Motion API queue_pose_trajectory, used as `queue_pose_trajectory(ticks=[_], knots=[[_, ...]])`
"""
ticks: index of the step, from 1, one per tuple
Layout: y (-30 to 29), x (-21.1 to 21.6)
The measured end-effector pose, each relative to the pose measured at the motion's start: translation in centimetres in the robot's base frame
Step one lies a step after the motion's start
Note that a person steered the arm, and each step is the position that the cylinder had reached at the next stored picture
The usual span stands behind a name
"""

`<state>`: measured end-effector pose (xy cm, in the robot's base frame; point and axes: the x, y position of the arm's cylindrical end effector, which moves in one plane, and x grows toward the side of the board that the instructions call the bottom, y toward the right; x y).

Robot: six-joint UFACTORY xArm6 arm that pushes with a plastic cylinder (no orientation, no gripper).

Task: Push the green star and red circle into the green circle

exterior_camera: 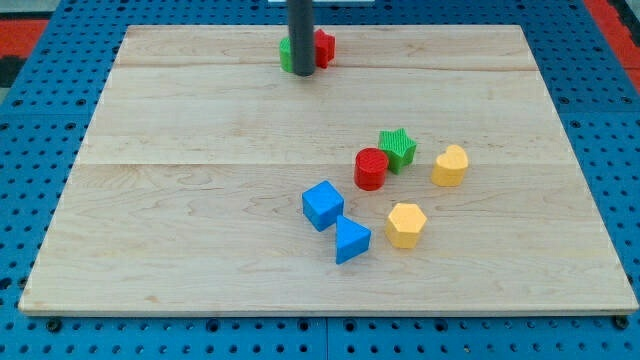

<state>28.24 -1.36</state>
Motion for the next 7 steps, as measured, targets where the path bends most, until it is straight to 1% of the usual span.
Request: queue_pose_trajectory(ticks=[1, 2, 3, 4, 5, 6, 7], knots=[[6.2, 2.7], [13.6, 7.4], [12.2, 14.0], [11.3, 18.8], [8.5, 18.8], [7.5, 17.1], [4.9, 12.3]])
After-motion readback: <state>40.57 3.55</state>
